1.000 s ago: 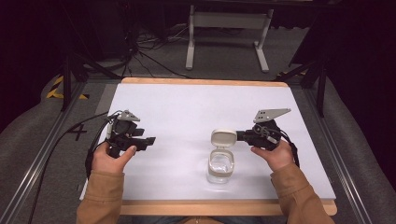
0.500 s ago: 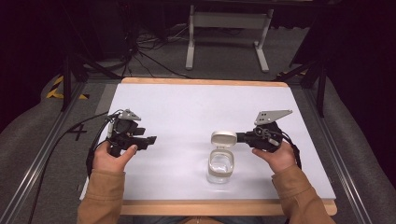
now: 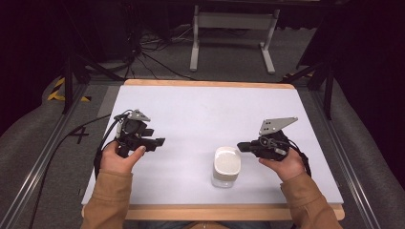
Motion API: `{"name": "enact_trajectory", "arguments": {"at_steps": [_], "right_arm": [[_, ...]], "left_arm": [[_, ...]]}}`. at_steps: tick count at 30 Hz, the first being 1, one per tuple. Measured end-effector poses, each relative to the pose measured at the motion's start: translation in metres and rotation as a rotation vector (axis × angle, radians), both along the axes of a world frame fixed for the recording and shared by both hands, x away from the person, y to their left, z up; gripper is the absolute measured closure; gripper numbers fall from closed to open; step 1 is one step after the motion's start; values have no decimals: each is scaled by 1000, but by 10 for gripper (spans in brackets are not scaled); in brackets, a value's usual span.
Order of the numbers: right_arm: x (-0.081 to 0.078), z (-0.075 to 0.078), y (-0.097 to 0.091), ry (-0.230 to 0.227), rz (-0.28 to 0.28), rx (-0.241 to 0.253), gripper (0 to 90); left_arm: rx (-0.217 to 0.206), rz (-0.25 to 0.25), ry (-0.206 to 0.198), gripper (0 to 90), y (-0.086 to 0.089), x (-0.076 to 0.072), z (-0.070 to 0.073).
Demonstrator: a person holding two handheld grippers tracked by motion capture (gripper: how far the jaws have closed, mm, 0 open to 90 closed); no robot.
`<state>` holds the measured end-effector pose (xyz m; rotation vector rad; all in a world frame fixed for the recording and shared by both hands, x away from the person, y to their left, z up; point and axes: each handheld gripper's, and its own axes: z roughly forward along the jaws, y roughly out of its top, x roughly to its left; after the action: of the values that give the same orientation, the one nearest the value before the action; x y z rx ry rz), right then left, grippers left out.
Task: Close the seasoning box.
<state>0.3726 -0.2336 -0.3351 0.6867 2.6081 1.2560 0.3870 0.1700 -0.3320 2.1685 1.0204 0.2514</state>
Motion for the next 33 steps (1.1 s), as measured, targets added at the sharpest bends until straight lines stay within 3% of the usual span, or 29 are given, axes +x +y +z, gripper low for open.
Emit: {"name": "enact_trajectory", "arguments": {"at_steps": [7,9,10,12,14,17,19,21,26,33], "right_arm": [[-3,4,-4,-13,-6,16,891],[-2,8,-9,2,-10,69,826],[-1,11,-14,18,-25,120,816],[0,18,-26,46,-73,209,782],[0,22,-34,36,-104,231,749],[0,23,-42,14,-150,220,724],[3,24,-54,-7,-226,202,671],[3,24,-56,-13,-241,199,654],[6,25,-78,-39,-371,170,608],[9,20,-105,-57,-471,129,583]], "left_arm": [[7,-6,2,444,-2,1,0],[8,-9,-4,443,0,1,1],[-10,3,-4,442,0,1,0],[-2,3,4,441,1,1,1],[-1,3,3,440,1,2,0],[-5,5,5,438,1,1,0],[3,-5,-10,437,2,2,1],[-3,7,-1,438,3,2,1],[-14,11,3,436,3,3,0],[-13,8,7,436,3,6,-1]]}}
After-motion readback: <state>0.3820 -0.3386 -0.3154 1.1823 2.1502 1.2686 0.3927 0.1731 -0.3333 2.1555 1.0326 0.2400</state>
